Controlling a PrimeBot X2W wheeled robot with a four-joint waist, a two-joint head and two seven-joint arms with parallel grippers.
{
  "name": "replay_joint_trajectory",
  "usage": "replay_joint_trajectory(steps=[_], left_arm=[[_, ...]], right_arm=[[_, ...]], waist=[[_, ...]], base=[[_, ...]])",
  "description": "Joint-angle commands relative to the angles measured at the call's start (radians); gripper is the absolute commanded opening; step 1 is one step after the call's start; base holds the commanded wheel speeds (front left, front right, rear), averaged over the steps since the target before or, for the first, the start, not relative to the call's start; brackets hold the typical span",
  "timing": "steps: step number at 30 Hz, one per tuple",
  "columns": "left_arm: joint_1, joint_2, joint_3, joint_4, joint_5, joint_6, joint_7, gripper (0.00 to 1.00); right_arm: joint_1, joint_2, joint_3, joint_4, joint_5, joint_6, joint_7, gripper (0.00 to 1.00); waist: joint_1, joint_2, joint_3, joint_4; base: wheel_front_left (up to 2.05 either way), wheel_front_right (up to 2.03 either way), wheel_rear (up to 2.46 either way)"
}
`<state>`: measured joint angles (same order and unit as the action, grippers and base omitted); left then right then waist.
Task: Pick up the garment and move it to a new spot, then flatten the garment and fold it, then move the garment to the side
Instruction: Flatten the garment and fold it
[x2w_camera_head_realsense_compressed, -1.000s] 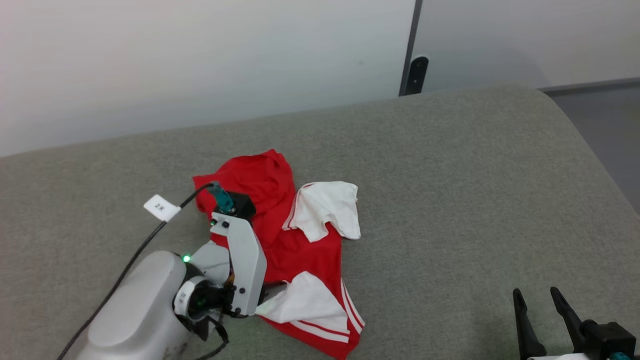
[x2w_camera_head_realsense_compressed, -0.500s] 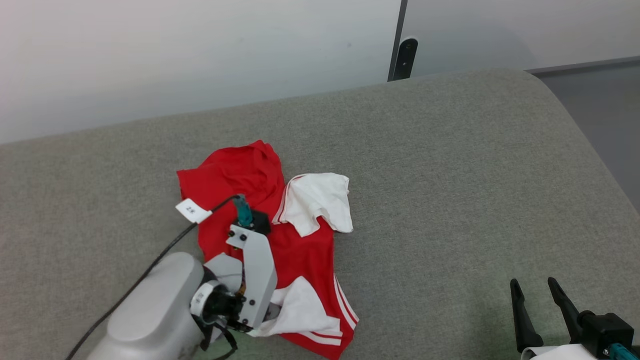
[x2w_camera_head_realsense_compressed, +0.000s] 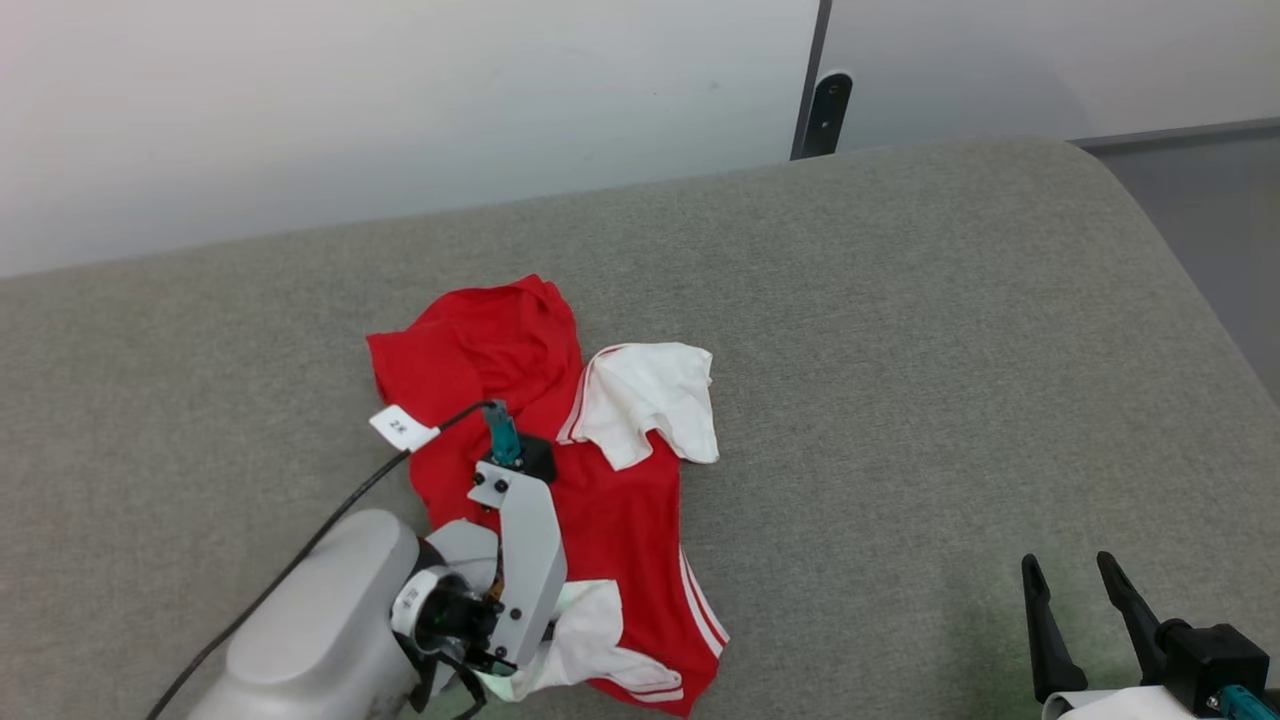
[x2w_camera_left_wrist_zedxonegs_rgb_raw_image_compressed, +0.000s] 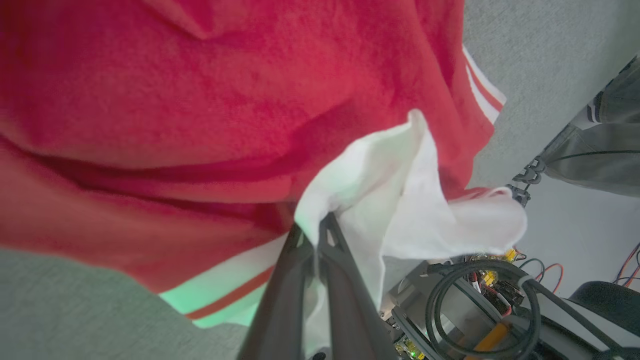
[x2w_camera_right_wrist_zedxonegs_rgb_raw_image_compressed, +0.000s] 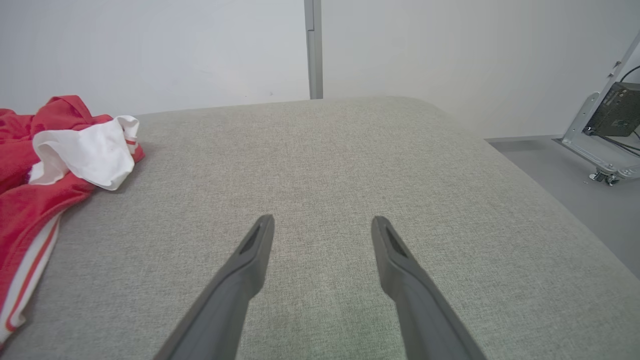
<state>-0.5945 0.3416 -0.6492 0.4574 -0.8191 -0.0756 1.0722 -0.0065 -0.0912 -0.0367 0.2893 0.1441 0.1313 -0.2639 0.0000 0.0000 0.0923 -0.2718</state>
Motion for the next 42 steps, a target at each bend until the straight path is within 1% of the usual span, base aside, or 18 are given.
replay_joint_trajectory(steps=[1, 6, 15, 18, 23, 25, 29, 31, 37, 39, 40, 42], left_arm=[[-0.005, 0.004, 0.0, -0.007, -0.002, -0.004, 0.0, 0.0], [-0.004, 0.029, 0.004, -0.037, -0.006, -0.013, 0.0, 0.0], [0.087, 0.085, 0.003, -0.134, -0.032, -0.032, -0.029, 0.0], [0.126, 0.098, 0.001, -0.151, -0.045, -0.036, -0.049, 0.0], [0.171, 0.113, -0.004, -0.156, -0.057, -0.045, -0.096, 0.0], [0.182, 0.115, -0.008, -0.152, -0.056, -0.047, -0.12, 0.0], [0.189, 0.103, -0.004, -0.13, -0.079, -0.051, -0.16, 0.0], [0.171, 0.096, -0.005, -0.114, -0.084, -0.053, -0.178, 0.0], [0.097, 0.059, -0.014, -0.056, -0.096, -0.055, -0.21, 0.0], [0.068, 0.047, -0.025, -0.04, -0.097, -0.056, -0.218, 0.0], [0.055, 0.041, -0.034, -0.034, -0.101, -0.056, -0.221, 0.0], [0.03, 0.028, -0.052, -0.023, -0.108, -0.056, -0.231, 0.0]], right_arm=[[-0.005, -0.003, -0.002, 0.002, -0.002, -0.001, -0.001, 1.0], [-0.007, -0.017, -0.002, 0.014, 0.005, -0.001, -0.001, 1.0], [-0.01, -0.052, 0.0, 0.021, 0.016, -0.001, -0.001, 1.0], [-0.017, -0.06, 0.017, 0.031, 0.033, -0.001, 0.014, 1.0], [-0.024, -0.094, 0.06, 0.02, 0.066, -0.001, 0.056, 1.0], [-0.026, -0.101, 0.085, 0.012, 0.106, -0.001, 0.09, 1.0], [-0.059, -0.145, 0.157, -0.029, 0.204, -0.001, 0.191, 1.0], [-0.091, -0.19, 0.209, -0.055, 0.246, -0.001, 0.257, 1.0], [-0.261, -0.316, 0.35, -0.115, 0.354, -0.001, 0.464, 1.0], [-0.329, -0.351, 0.399, -0.111, 0.388, -0.001, 0.536, 1.0], [-0.363, -0.358, 0.423, -0.103, 0.415, -0.001, 0.573, 1.0], [-0.433, -0.39, 0.479, -0.075, 0.434, -0.001, 0.652, 1.0]], waist=[[0.0, 0.0, -0.001, 0.005], [0.0, 0.0, -0.008, 0.03], [0.0, 0.0, -0.027, 0.103], [0.0, 0.0, -0.034, 0.129], [0.0, 0.0, -0.053, 0.172], [0.0, 0.0, -0.059, 0.189], [0.0, 0.0, -0.067, 0.223], [0.0, 0.0, -0.067, 0.239], [0.0, 0.0, -0.05, 0.278], [0.0, 0.0, -0.043, 0.29], [0.0, 0.0, -0.039, 0.296], [0.0, 0.0, -0.032, 0.309]], base=[[0.0, 0.0, 0.0], [0.0, 0.0, 0.0], [0.0, 0.0, 0.0], [0.0, 0.0, 0.0], [0.0, 0.0, 0.0], [0.0, 0.0, 0.0], [0.0, 0.0, 0.0], [0.0, 0.0, 0.0], [0.0, 0.0, 0.0], [0.0, 0.0, 0.0], [0.0, 0.0, 0.0], [0.0, 0.0, 0.0]])
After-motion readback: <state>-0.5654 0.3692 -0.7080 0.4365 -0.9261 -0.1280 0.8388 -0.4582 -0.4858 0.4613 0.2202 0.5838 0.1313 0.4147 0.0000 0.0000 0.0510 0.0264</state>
